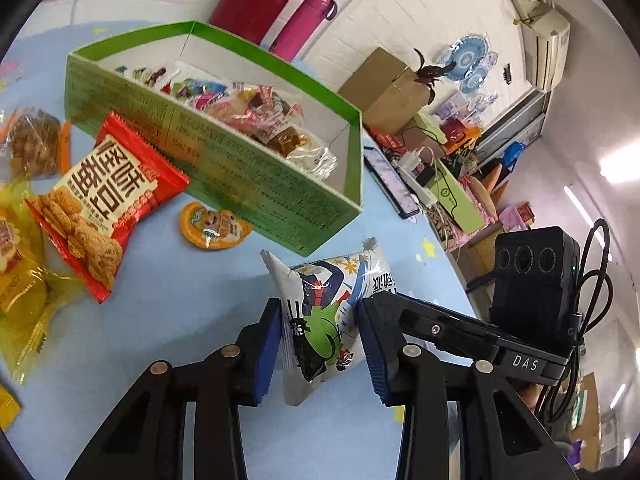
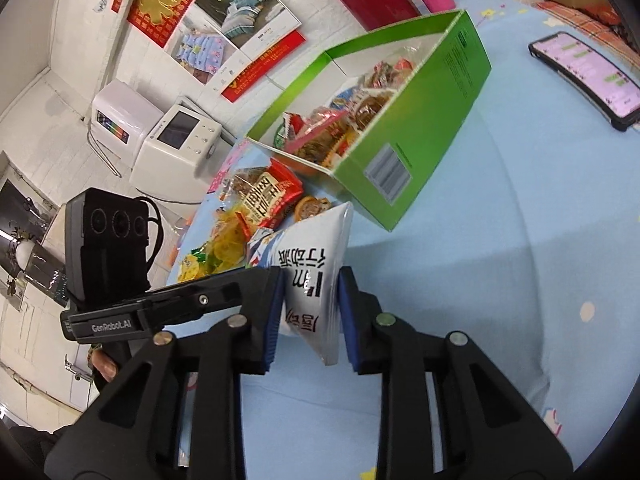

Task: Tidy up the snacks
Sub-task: 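Carry the white bag into the green box and open both tools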

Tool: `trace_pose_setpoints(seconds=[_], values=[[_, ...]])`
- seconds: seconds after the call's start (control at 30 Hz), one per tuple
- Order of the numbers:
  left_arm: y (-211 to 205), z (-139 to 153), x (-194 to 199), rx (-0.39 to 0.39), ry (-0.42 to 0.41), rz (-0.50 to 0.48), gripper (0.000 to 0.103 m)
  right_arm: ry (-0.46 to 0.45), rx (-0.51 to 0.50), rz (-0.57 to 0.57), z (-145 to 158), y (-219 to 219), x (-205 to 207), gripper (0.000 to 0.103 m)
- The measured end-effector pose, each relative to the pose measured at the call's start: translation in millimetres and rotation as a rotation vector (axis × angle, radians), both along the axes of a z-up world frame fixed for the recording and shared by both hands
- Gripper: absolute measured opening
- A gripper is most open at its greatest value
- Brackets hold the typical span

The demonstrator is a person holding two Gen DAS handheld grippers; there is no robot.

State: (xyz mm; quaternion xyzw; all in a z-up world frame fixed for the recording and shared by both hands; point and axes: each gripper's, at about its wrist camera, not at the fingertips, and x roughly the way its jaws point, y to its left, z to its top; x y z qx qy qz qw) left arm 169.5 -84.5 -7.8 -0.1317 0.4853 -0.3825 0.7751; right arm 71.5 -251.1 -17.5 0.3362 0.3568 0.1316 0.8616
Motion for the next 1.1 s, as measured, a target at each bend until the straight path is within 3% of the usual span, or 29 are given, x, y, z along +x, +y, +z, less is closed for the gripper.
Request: trace_pose_setpoints(seconds=[0.33,0.57,1.1], values=[[4,59,17,-0.006,-0.140,0.049,0.039,-0.116,-0.040,-0.023,50,-1,21,0.029],[3,78,51,0.004,-0.180,0.087,0.039,-0.145,-0.035,-0.037,65,-14,56,0.029],[-14,45,137,0.057,-0.113,0.112,0.039,-0.056,0.014,-0.049,32,-53,138,0.030]])
